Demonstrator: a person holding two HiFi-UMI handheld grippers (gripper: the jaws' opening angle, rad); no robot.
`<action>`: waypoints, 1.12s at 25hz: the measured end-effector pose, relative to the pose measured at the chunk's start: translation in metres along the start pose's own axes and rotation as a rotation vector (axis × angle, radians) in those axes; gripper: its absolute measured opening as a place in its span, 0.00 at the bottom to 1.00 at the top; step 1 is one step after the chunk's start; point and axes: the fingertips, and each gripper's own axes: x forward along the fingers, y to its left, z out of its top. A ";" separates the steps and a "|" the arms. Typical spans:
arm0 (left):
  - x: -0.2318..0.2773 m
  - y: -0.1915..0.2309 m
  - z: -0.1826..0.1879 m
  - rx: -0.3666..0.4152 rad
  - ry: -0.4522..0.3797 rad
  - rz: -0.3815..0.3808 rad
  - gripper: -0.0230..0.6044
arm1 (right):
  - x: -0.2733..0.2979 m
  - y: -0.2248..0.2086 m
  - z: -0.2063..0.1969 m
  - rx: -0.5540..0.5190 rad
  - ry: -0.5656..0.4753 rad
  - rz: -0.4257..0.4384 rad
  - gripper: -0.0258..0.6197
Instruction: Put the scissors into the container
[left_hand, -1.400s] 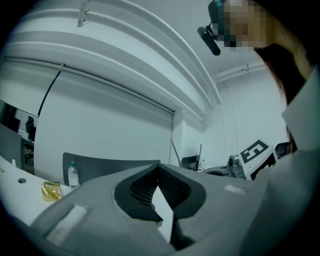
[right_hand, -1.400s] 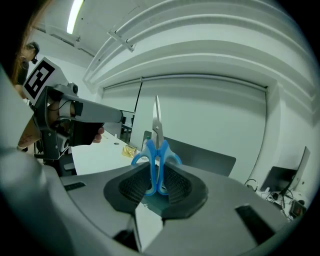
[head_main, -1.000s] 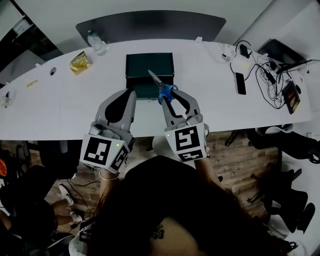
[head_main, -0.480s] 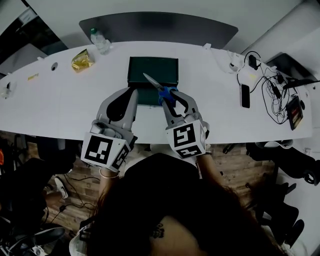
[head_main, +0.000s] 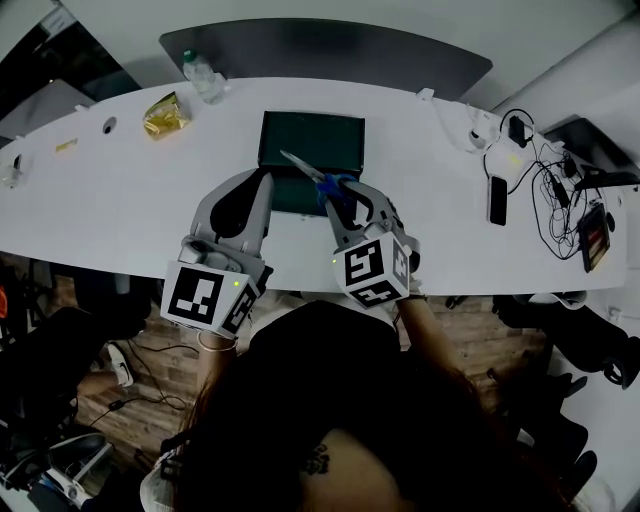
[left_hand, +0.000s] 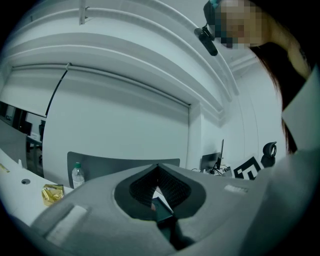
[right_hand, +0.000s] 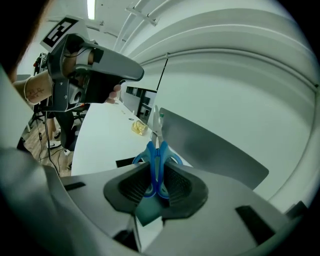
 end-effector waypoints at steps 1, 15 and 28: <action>0.002 0.002 -0.001 0.000 0.000 0.004 0.05 | 0.004 -0.001 -0.002 -0.007 0.004 0.004 0.18; 0.023 0.033 -0.027 -0.001 0.026 0.066 0.05 | 0.055 0.008 -0.033 -0.084 0.106 0.094 0.18; 0.042 0.053 -0.044 0.009 0.041 0.089 0.05 | 0.099 0.019 -0.067 -0.159 0.222 0.185 0.18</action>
